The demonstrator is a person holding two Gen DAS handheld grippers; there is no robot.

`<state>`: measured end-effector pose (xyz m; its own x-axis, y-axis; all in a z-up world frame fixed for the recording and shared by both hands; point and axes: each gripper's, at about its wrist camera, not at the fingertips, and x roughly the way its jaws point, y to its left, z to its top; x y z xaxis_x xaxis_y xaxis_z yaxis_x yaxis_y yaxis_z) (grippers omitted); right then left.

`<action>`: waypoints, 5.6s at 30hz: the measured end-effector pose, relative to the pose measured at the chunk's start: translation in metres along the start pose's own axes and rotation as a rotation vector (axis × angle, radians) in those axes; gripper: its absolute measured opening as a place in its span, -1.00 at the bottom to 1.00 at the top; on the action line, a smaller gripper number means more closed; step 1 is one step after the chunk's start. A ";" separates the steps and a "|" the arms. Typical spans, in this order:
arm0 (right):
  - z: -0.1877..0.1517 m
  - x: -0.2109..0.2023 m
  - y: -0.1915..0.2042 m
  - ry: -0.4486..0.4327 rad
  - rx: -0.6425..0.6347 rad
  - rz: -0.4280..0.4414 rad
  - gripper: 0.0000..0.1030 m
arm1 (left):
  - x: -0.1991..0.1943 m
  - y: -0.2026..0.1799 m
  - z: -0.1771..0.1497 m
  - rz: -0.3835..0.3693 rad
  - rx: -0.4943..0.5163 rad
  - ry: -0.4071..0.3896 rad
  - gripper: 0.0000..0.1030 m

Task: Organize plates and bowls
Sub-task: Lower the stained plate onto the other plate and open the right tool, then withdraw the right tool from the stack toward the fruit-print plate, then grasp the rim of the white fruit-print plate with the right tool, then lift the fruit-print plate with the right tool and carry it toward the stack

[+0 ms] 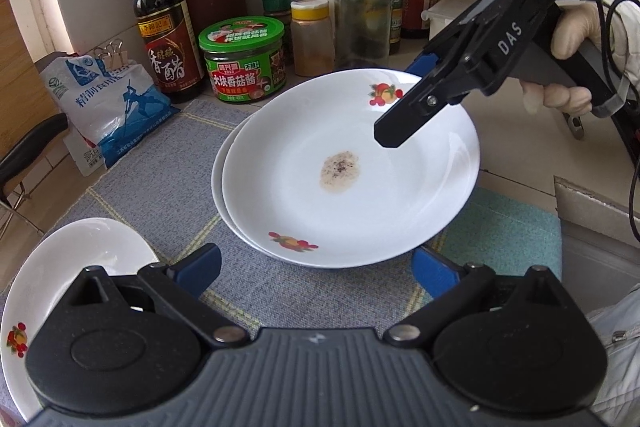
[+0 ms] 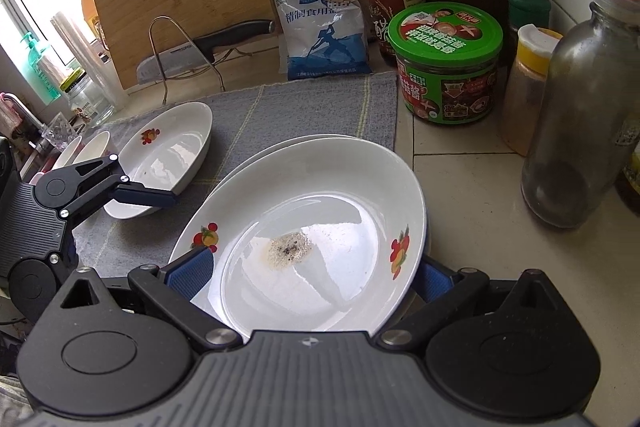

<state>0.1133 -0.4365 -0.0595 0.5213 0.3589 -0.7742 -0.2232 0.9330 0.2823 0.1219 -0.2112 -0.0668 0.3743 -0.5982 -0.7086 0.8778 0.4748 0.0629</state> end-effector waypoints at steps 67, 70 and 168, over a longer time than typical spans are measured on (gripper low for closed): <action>-0.020 0.031 0.206 -0.093 -0.324 -0.294 1.00 | -0.060 0.053 -0.115 0.387 -0.442 -0.001 0.98; -0.013 0.032 0.199 -0.083 -0.351 -0.266 1.00 | -0.053 0.056 -0.114 0.403 -0.479 0.007 0.99; 0.135 0.217 0.169 0.366 -0.572 0.326 0.70 | -0.042 0.060 -0.102 0.444 -0.483 -0.026 0.98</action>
<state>0.2996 -0.1972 -0.1031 0.0707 0.4902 -0.8688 -0.7647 0.5858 0.2683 0.1280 -0.0921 -0.1053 0.6822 -0.2912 -0.6707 0.4078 0.9129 0.0186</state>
